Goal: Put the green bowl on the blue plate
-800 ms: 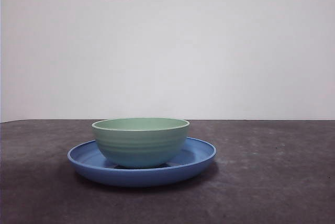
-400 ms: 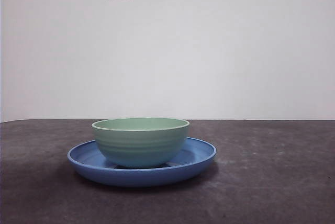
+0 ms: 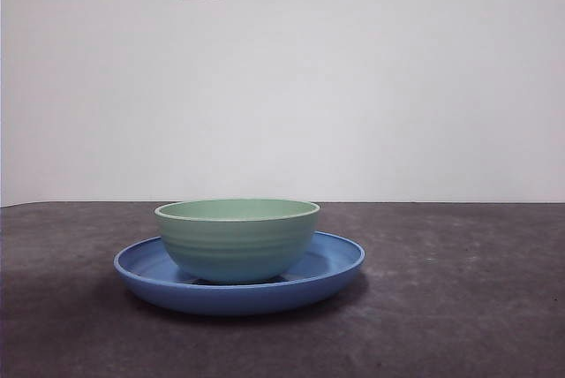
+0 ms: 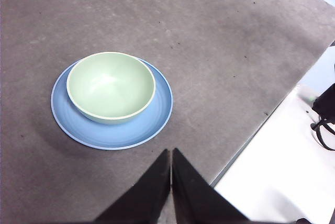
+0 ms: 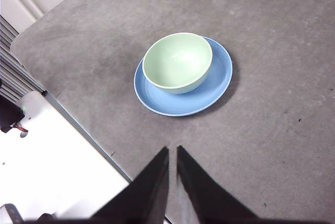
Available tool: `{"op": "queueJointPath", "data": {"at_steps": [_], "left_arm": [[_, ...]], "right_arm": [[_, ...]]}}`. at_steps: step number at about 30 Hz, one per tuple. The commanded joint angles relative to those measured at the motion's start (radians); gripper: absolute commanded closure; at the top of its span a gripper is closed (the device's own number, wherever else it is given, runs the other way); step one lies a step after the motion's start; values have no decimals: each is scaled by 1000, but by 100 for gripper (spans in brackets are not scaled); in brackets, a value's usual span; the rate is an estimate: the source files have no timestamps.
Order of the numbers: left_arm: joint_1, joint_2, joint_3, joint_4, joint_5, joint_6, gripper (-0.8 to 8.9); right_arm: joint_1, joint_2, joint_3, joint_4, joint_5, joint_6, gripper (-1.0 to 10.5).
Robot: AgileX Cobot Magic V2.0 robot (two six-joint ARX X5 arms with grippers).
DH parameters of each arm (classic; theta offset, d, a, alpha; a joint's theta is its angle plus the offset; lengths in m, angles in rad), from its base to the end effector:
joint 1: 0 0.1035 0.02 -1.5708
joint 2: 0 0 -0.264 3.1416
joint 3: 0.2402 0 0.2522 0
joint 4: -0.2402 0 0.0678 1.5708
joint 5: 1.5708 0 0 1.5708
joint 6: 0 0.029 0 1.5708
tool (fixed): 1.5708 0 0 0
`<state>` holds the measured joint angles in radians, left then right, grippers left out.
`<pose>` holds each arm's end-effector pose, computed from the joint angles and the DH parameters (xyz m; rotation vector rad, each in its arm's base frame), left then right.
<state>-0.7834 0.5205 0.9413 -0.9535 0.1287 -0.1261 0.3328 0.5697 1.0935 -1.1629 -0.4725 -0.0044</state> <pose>0.0493 -0.0543 0.3406 0.0625 0.5763 -0.8541 0.0476 0.0304 0.3645 0.0418 0.6529 0.7785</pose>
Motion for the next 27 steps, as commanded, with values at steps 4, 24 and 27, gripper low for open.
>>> {"op": "queueJointPath", "data": {"at_steps": [4,24,27], "left_arm": [[-9,2,11,6,-2,-6,807],[596,-119,-186,232,-2,196,807],[672,-200,-335,404,-2,183,807]], "right_arm": [[5,3,18,10,-5,-11,924],[5,3,18,10,-5,-11,924],[5,3,18,10,-5,-11,924]]}}
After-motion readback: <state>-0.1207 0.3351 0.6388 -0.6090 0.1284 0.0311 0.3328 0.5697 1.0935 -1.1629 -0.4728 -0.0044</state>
